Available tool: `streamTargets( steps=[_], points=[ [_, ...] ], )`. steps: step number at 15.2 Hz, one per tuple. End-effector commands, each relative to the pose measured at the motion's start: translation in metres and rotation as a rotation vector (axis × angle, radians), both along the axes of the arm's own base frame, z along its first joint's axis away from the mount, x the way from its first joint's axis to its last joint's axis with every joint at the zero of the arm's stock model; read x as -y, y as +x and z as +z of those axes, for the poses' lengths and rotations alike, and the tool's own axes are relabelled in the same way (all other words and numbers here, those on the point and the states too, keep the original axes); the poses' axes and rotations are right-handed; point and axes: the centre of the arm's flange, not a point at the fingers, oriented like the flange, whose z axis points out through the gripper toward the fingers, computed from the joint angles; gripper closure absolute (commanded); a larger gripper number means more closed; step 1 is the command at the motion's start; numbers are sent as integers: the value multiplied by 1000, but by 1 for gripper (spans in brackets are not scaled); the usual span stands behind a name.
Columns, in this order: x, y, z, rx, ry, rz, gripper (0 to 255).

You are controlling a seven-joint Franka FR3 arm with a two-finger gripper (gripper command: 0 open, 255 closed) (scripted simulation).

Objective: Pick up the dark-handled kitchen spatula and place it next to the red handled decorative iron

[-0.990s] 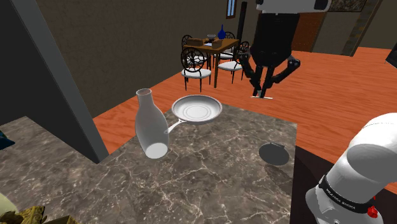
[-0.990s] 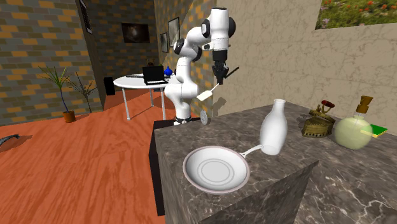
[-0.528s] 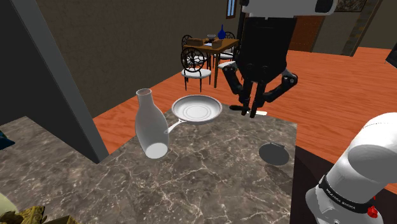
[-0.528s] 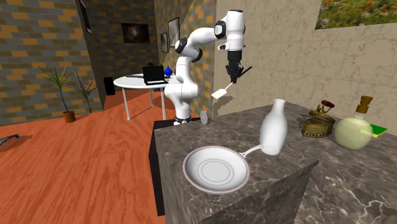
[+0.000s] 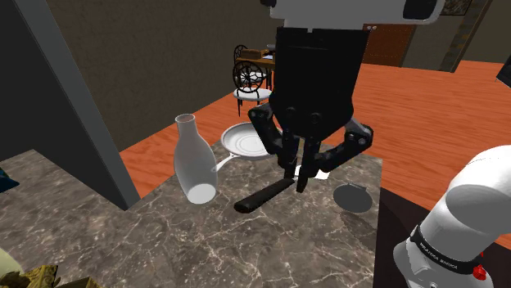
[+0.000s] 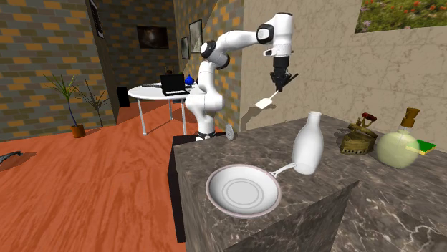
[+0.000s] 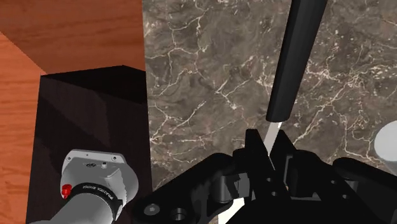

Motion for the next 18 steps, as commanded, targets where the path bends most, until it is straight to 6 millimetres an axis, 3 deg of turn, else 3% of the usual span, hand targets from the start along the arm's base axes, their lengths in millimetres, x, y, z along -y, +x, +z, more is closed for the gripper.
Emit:
streamTargets(
  steps=[1,18],
  points=[
    [-27,-9,-1,-1,0,-1,255],
    [-244,-64,-1,-1,0,-1,255]
  ],
)
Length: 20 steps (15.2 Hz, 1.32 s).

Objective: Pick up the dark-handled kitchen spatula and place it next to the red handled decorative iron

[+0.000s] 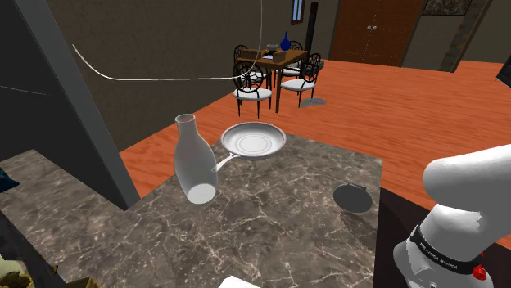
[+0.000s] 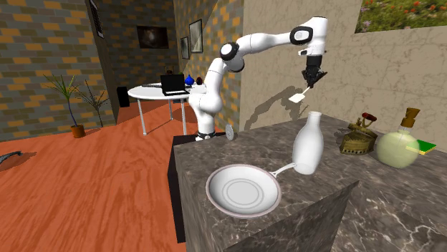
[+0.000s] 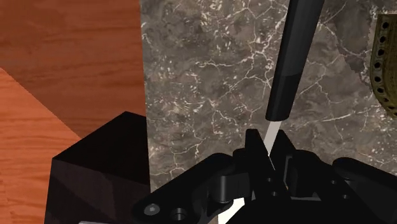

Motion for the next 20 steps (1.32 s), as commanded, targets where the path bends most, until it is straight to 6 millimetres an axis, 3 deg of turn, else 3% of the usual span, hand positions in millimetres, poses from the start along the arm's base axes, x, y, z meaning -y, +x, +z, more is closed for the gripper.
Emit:
streamTargets(
  steps=[1,3,20],
  points=[
    [-28,-5,-2,-4,-1,0,255],
    [-64,-15,-2,-4,-1,0,255],
    [-64,-15,-92,-4,-1,0,255]
  ],
)
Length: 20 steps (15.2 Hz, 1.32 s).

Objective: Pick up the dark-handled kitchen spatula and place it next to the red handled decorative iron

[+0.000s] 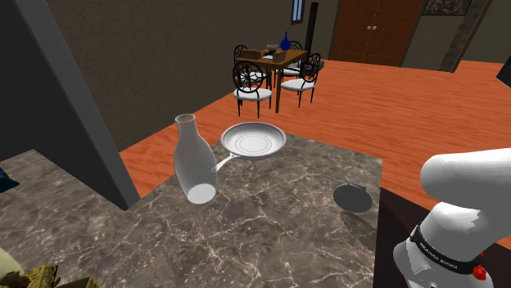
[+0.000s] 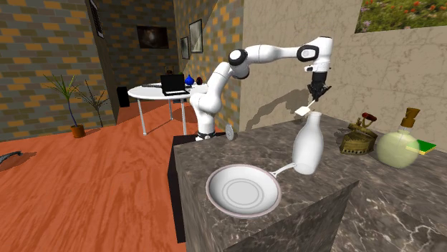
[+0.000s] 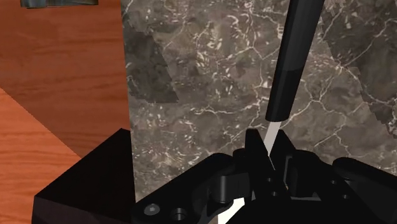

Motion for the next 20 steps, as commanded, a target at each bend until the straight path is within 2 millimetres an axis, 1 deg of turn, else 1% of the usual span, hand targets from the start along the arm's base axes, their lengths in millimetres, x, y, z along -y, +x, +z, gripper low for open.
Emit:
streamTargets(
  steps=[1,20],
  points=[
    [1,0,-10,0,0,0,255],
    [1,0,-110,0,0,0,255]
  ],
)
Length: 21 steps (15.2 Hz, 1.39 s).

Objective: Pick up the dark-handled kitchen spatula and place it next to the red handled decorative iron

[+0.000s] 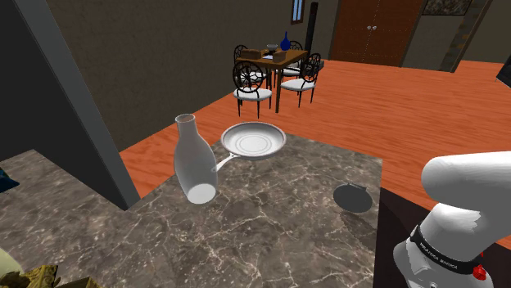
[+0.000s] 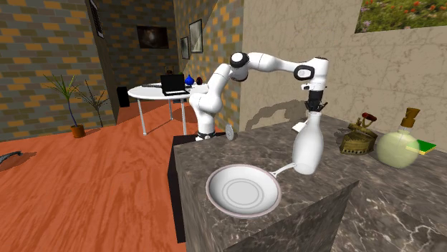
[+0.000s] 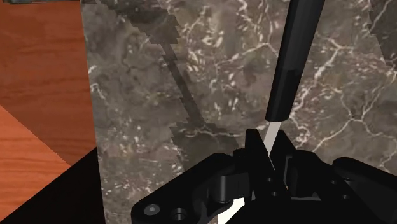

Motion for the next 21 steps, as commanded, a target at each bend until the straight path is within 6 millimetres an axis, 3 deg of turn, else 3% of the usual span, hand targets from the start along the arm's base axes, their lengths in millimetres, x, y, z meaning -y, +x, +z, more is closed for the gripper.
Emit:
streamTargets(
  steps=[1,12,20,21],
  points=[
    [0,-1,-10,0,0,0,255],
    [0,-1,-67,0,0,0,255],
    [0,-1,-67,0,0,0,255],
    [0,-1,-67,0,0,0,0]
  ],
)
